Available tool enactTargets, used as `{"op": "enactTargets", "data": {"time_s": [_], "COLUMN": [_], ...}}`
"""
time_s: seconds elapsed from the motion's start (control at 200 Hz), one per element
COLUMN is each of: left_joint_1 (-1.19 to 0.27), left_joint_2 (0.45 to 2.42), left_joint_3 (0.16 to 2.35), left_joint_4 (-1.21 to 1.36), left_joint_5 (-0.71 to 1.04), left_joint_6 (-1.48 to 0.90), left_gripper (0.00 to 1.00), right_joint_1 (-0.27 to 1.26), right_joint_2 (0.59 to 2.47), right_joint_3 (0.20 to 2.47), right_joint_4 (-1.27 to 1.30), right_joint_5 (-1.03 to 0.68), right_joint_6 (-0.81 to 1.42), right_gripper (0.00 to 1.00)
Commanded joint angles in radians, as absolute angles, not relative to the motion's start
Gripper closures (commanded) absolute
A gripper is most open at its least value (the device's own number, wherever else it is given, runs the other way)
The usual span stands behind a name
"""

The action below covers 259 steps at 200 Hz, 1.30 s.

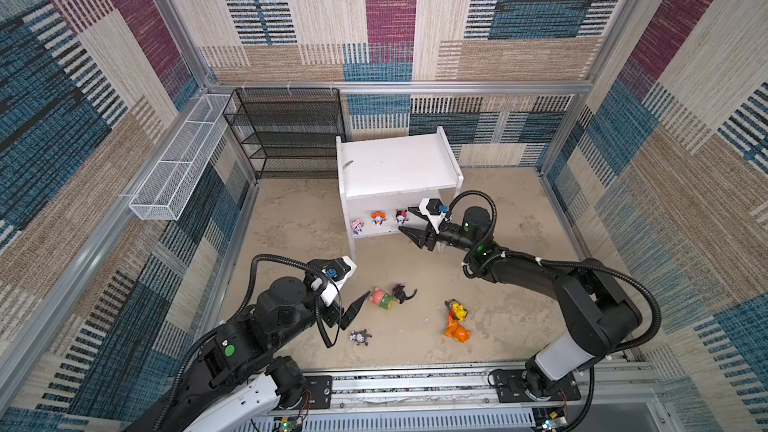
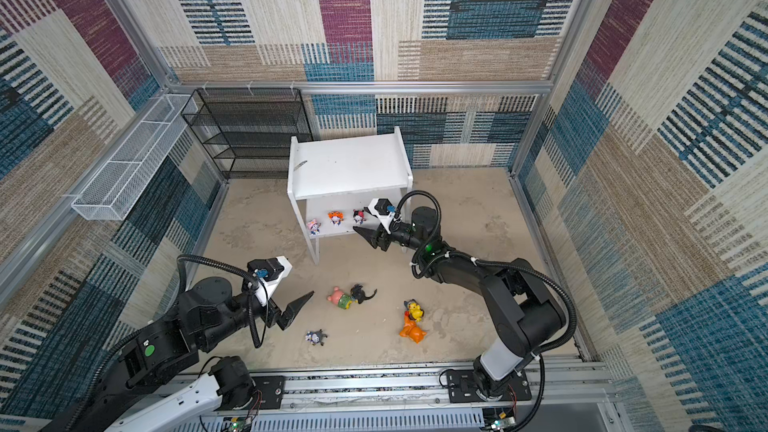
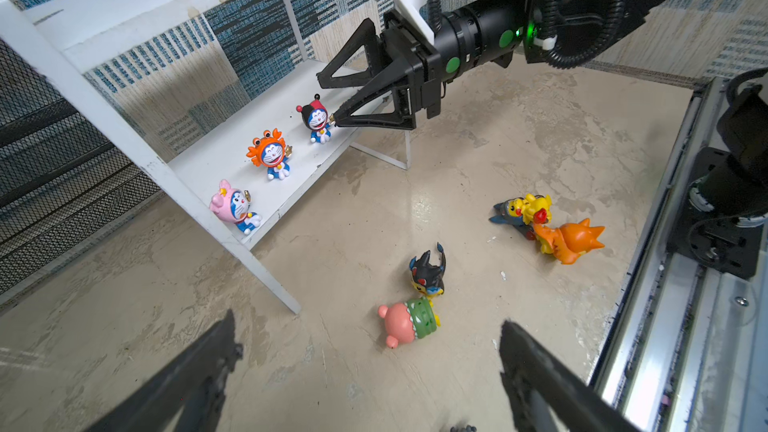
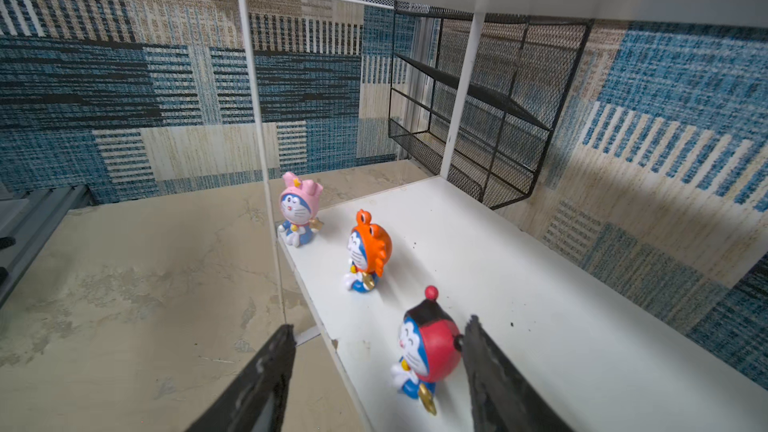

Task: Place and organize the plastic toys onto the shelf
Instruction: 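Lower the red figurine beside the orange figurine and open the right gripper, then withdraw the right gripper from the shelf toward the grey Doraemon near the robot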

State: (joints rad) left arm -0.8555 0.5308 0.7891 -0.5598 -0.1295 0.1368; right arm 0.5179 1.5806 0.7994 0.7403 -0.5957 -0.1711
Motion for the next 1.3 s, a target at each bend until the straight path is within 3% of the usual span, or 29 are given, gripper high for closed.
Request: {"op": "enactTargets", "data": {"time_s": [0.0, 0.155, 0.406, 0.671, 0.857, 1.127, 1.292], "left_joint_1": [-0.854, -0.855, -0.856, -0.856, -0.855, -0.856, -0.855], "left_joint_2": [0.530, 0.547, 0.572, 0.511, 0.508, 0.466, 0.448], "left_joint_3": [0.805, 0.829, 0.847, 0.825, 0.820, 0.819, 0.818], "left_joint_4": [-0.592, -0.670, -0.739, -0.747, -0.742, -0.736, -0.733], "left_joint_5": [-0.171, -0.223, -0.273, -0.335, -0.341, -0.333, -0.323], "left_joint_6": [0.071, -0.054, -0.064, -0.058, -0.057, -0.054, -0.051], "left_gripper": [0.01, 0.01, 0.01, 0.01, 0.01, 0.01, 0.01], "right_joint_1": [0.537, 0.623, 0.924, 1.138, 1.164, 1.163, 1.163], "right_joint_2": [1.528, 1.438, 1.361, 1.564, 1.718, 1.860, 1.887], "right_joint_3": [0.778, 0.702, 0.525, 0.476, 0.508, 0.609, 0.638], "right_joint_4": [0.698, 0.621, 0.555, 0.680, 0.771, 0.732, 0.703], "right_joint_5": [-0.620, -0.568, -0.484, -0.426, -0.416, -0.349, -0.273], "right_joint_6": [-0.151, -0.165, -0.137, -0.018, 0.057, 0.091, 0.098], "right_gripper": [0.32, 0.31, 0.31, 0.35, 0.37, 0.63, 0.71]}}
